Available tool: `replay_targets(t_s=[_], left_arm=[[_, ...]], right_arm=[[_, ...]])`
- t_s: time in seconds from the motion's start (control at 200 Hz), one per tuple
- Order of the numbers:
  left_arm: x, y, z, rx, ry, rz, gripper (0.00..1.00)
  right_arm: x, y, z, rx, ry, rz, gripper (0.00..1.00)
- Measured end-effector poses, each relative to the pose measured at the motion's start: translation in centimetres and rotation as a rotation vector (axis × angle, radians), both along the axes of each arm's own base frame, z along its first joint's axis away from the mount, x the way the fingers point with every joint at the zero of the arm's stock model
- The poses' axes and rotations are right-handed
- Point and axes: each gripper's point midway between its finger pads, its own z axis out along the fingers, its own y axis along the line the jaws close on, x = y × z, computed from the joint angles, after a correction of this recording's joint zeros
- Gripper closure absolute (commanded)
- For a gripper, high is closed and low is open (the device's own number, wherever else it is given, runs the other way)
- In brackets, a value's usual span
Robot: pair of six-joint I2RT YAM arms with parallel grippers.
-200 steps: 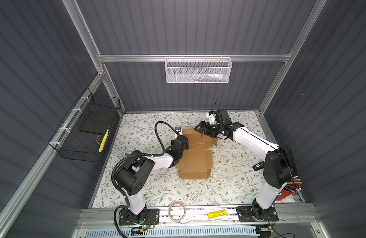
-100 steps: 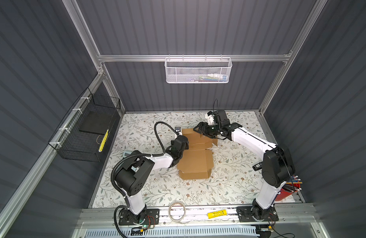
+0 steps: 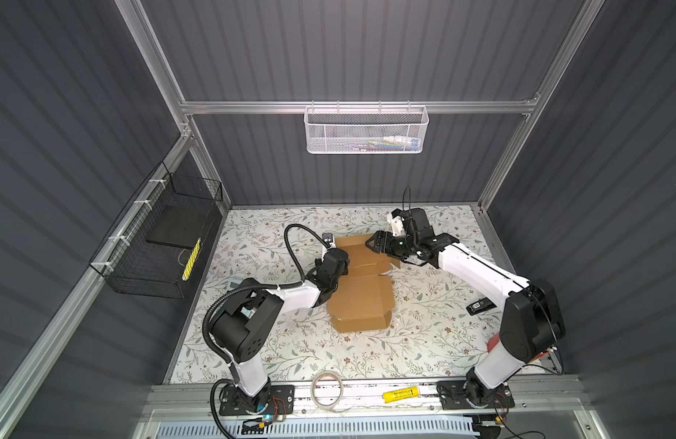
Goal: Assemble paper box
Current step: First fold the bottom flaps of a flat cardboard box at the center of the table.
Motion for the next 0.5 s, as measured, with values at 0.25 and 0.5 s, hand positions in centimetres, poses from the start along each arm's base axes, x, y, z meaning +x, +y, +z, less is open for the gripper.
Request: replay_targets(t_s=[0.25, 0.5], left_arm=[[0.1, 0.0, 0.1, 0.026, 0.035, 0.004, 1.0], [0.4, -0.2, 0.9, 0.055, 0.079, 0.006, 1.0]], right_arm=[[-2.1, -1.7, -2.3, -0.047, 0.021, -0.013, 0.21], [-3.5, -2.9, -3.2, -0.072, 0.0, -0.017, 0.2]])
